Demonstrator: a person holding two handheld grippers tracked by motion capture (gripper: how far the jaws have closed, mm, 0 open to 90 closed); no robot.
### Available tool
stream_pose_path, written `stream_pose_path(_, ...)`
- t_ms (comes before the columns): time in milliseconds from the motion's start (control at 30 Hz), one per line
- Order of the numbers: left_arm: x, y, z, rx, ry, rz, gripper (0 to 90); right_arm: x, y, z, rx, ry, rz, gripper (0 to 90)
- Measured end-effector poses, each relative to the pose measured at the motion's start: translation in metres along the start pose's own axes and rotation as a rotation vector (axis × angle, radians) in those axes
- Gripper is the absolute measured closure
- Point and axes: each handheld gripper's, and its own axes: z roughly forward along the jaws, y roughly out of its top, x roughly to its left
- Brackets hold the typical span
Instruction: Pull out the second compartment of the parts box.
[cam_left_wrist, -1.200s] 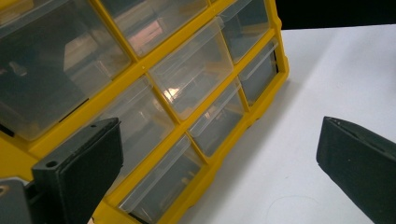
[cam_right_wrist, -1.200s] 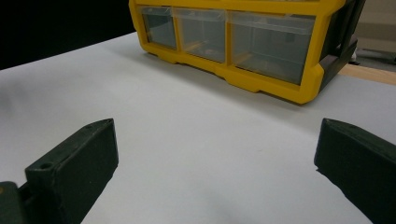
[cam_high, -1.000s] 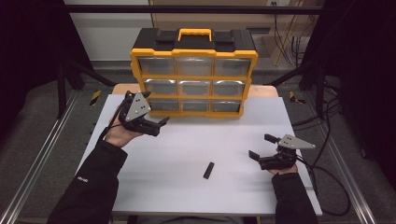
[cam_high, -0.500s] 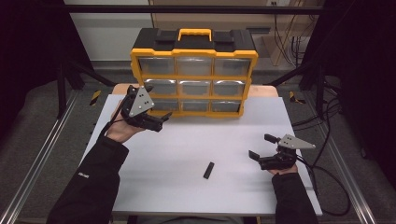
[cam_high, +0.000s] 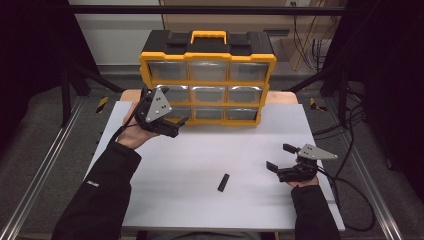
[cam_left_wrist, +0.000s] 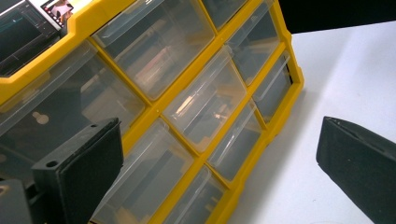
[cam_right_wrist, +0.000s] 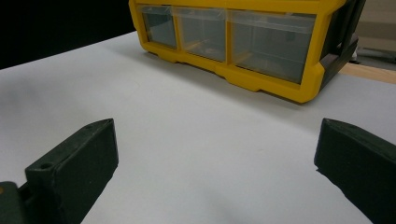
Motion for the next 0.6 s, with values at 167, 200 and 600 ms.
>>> stream_pose_path(167,0.000,0.003,0.003,0.008,0.006,0.019,0.0,0.000,0.000,0.000,0.000,0.000,0.000,0.3)
stream_pose_path(200,0.000,0.004,0.004,0.009,0.005,0.024,0.1,0.000,0.000,0.000,0.001,-0.001,0.000,0.3)
stream_pose_path(600,0.000,0.012,0.014,0.012,0.016,0.070,0.1,0.000,0.000,0.000,-0.002,0.000,0.002,0.3)
